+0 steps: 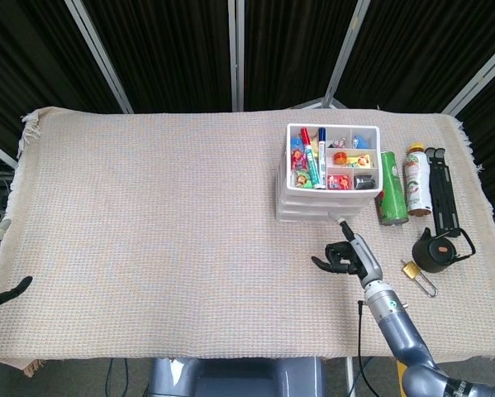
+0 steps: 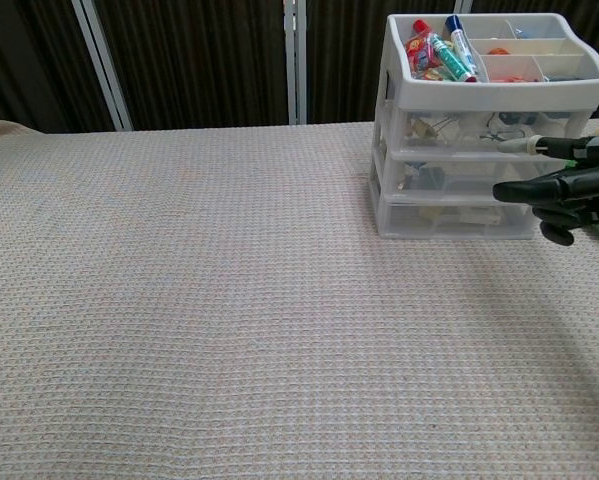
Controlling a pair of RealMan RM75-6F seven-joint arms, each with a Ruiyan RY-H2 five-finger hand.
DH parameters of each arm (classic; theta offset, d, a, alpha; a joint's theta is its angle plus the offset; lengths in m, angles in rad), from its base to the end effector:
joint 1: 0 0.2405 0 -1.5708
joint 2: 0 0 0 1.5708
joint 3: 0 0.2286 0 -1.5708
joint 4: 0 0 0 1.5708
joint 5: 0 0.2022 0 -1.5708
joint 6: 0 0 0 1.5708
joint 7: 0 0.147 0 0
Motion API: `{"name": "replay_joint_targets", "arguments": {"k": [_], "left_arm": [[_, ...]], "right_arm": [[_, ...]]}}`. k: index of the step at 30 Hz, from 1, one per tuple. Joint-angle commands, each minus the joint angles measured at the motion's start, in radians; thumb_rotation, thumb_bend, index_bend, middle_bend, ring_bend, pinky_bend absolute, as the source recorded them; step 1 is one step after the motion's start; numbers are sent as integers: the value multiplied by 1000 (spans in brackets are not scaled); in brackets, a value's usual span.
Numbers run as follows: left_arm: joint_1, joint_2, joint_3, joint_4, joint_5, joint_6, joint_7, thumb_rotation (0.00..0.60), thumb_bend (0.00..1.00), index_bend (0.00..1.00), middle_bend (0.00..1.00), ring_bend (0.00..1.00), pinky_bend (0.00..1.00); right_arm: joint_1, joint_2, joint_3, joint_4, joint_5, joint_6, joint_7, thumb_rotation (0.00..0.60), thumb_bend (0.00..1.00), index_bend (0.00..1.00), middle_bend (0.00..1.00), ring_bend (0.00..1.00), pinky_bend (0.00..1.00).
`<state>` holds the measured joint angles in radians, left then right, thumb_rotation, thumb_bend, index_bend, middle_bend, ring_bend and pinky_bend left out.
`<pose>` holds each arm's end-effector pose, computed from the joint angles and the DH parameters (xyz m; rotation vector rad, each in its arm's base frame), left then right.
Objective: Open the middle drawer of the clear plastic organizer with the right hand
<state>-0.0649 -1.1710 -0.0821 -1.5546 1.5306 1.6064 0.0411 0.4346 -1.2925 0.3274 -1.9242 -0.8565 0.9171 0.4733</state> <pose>-0.2795 0.1809 0.1634 -1.3201 -0.7555 -0.9647 -0.1619 -0.2736 0.0494 0.8953 -2.1487 1.3507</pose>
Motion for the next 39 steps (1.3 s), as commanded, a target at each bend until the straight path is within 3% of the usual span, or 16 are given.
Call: {"name": "replay_joint_targets", "arguments": {"k": [1,8,17,25,39], "left_arm": [[-1,-2,0,1,-1,-2,3,600,156,0,0,0,0],[1,-12,-3,5,5,13,34,600,159,0,0,0,0],[8,-15,-1,-4,27,42,66,600,160,0,0,0,0],[10,-9,2,-10,29,40,64,600,160,0,0,0,0],[10,-6,4,-17,32,35,72,600,161,0,0,0,0]], "right_arm": [[8,-18,12,14,9,4,6,600,165,77,819,843,766],[22,-90,32,56,24,38,10,600,166,82,819,842,766],[41,-127,40,87,57,25,-5,600,169,152,819,842,766],[55,-169,56,128,80,38,-23,600,171,154,816,840,765],[58,-181,85,148,121,43,-48,600,171,152,816,839,765]]}}
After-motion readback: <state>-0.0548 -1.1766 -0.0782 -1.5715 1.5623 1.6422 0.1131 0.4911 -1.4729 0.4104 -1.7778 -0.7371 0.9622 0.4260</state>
